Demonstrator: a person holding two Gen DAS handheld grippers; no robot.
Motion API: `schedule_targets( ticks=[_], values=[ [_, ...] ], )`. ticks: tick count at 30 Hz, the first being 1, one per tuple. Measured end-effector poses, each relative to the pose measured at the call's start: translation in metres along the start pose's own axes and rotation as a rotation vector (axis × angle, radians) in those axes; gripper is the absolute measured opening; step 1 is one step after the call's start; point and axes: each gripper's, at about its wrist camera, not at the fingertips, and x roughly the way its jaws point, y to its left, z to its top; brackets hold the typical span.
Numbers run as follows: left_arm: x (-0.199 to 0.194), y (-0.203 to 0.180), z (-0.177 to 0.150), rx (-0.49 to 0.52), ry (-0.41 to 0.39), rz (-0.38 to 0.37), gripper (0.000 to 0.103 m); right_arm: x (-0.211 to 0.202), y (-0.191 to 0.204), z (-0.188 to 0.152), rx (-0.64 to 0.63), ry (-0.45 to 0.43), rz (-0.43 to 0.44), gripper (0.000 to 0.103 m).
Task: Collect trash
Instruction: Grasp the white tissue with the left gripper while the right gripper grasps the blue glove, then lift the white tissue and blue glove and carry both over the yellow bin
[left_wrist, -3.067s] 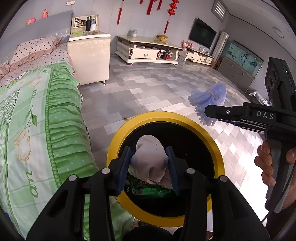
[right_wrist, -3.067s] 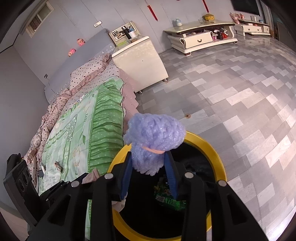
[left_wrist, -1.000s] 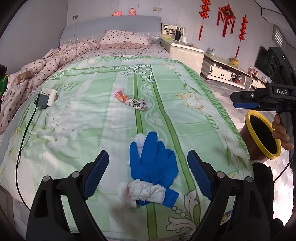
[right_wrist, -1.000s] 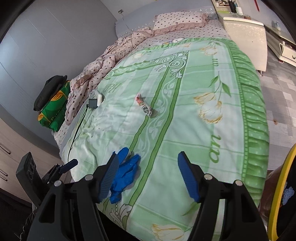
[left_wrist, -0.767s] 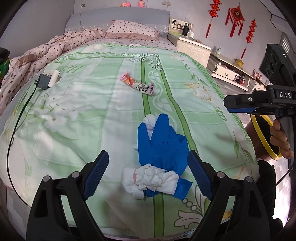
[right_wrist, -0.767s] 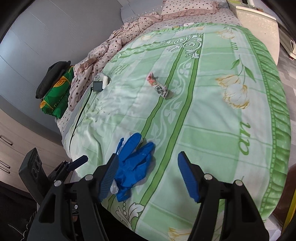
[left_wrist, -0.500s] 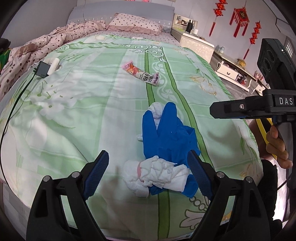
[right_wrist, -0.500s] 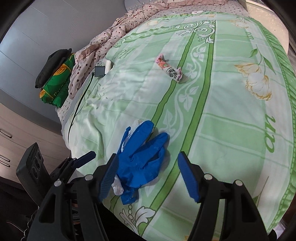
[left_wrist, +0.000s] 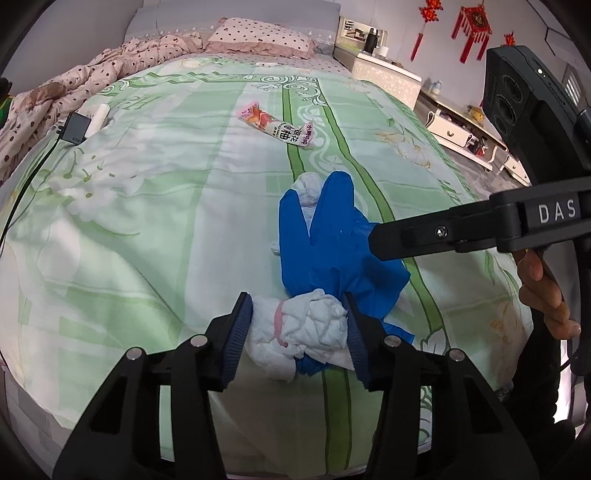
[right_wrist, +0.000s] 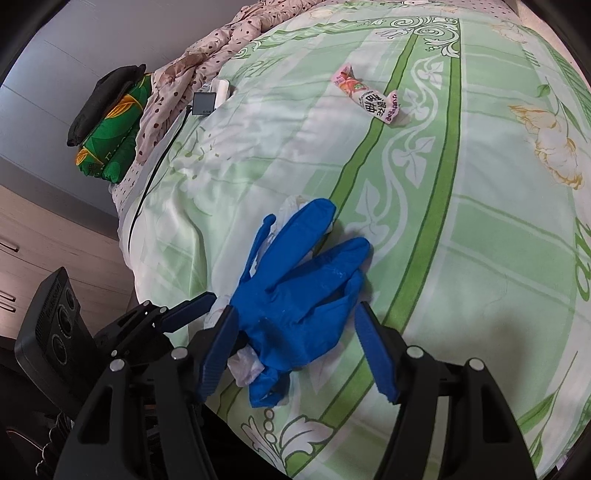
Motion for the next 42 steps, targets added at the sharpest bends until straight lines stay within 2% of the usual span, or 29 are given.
schedule_targets(
  ticks=[2, 6, 10, 19, 26, 42],
  values=[
    [-0.003, 0.000, 0.000, -0.002, -0.008, -0.008, 0.039, 0.004, 0.003, -0.001, -0.011, 0.012, -0.007, 0.050],
    [-0.006, 0.000, -0.001, 0.000, -0.013, -0.018, 0.037, 0.011, 0.009, -0.003, -0.045, 0.024, -0.033, 0.035],
    [-0.009, 0.003, 0.000, -0.014, -0.014, -0.041, 0.036, 0.012, 0.018, -0.005, -0.091, 0.018, -0.058, 0.005],
    [-0.019, 0.013, 0.003, -0.063, -0.034, -0.076, 0.036, 0.000, 0.018, -0.003, -0.093, -0.048, -0.076, 0.002],
    [-0.041, 0.022, 0.014, -0.087, -0.086, -0.076, 0.036, -0.020, 0.014, 0.000, -0.075, -0.110, -0.066, 0.002],
    [-0.080, 0.023, 0.046, -0.105, -0.186, -0.048, 0.036, -0.116, -0.011, 0.007, -0.014, -0.324, -0.027, 0.002]
  ],
)
